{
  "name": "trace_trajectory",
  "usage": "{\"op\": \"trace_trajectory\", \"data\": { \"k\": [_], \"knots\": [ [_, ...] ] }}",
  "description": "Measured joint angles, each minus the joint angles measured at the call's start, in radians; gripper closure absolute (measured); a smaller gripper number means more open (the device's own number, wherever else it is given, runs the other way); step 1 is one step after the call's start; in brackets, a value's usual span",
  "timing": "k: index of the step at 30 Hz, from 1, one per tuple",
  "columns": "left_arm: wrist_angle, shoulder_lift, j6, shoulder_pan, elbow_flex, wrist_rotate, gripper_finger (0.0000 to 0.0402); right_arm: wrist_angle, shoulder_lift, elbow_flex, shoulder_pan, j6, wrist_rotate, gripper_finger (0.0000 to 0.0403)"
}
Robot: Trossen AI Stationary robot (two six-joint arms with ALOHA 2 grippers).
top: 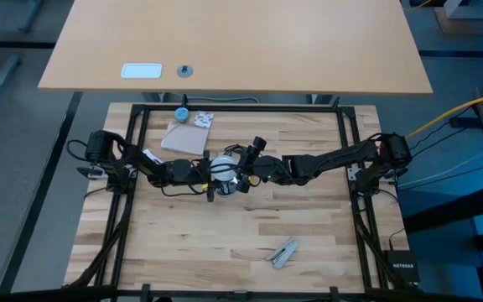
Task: Screw lightbulb
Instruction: Insert the light bulb into the lamp
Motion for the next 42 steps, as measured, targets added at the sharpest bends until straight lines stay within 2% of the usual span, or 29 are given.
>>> {"op": "trace_trajectory", "data": {
  "k": [8,22,35,42],
  "knots": [
    [-0.007,0.000,0.000,-0.001,0.000,0.001,0.0257,0.007,0.000,-0.001,0.000,-0.008,-0.006,0.0178],
    [-0.003,-0.002,0.011,-0.001,-0.006,0.004,0.0255,-0.011,-0.042,-0.005,0.001,-0.064,0.013,0.0178],
    [-0.003,-0.002,0.029,0.000,-0.007,0.002,0.0254,-0.025,-0.047,-0.003,0.161,-0.072,0.100,0.0178],
    [-0.012,-0.002,0.027,-0.005,-0.007,-0.001,0.0247,-0.145,-0.006,-0.002,0.200,0.064,0.078,0.0178]
  ]
}}
